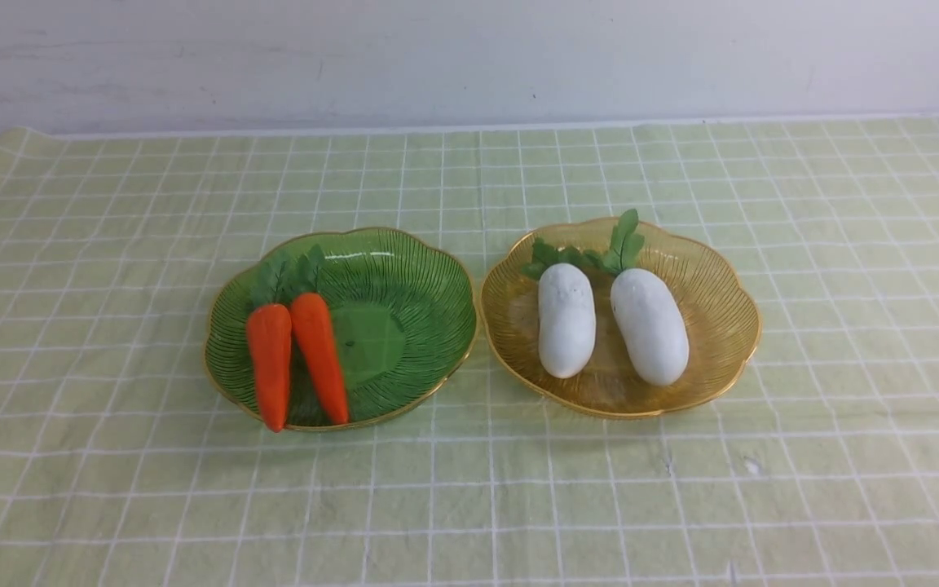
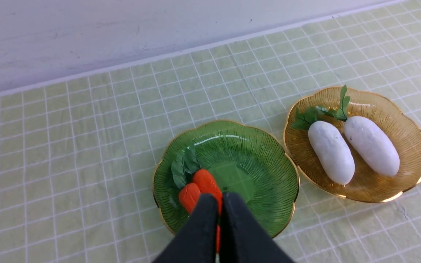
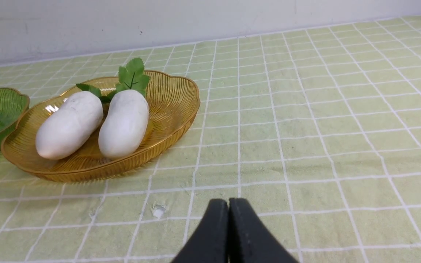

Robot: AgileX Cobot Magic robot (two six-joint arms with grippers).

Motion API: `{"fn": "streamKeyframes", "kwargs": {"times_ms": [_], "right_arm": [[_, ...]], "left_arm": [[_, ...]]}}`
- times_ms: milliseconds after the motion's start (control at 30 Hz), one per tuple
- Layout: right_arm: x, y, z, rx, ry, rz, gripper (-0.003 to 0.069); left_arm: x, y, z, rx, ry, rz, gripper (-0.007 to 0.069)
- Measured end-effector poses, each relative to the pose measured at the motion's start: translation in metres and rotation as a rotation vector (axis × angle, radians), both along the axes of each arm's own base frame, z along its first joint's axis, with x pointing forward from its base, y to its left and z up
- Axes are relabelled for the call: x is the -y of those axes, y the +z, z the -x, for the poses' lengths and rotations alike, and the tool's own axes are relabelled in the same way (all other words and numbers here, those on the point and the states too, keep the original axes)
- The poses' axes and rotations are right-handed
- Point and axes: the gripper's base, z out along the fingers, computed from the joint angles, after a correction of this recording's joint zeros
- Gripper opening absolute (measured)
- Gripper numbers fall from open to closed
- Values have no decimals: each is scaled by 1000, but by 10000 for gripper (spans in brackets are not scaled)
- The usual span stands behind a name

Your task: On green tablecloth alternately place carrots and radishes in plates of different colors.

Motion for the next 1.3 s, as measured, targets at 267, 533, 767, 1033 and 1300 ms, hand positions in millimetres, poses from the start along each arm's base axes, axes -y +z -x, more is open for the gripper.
{"fn": "streamKeyframes", "kwargs": {"times_ms": [267, 533, 767, 1033, 1300], "right_arm": [[0, 0, 0, 0, 0, 0, -15], [0, 0, 0, 6, 25, 129, -15], [0, 0, 0, 7, 32, 168, -15], [0, 0, 0, 7, 32, 168, -15], [0, 0, 0, 7, 32, 168, -15]], "left_arm": [[-15, -28, 59, 7, 54, -62, -8], [-23, -101, 141, 4, 58, -21, -8], [-26, -173, 169, 84, 118, 106, -8], [-25, -213, 134, 575, 149, 249, -8], [-24, -246, 117, 603, 151, 257, -8]]}}
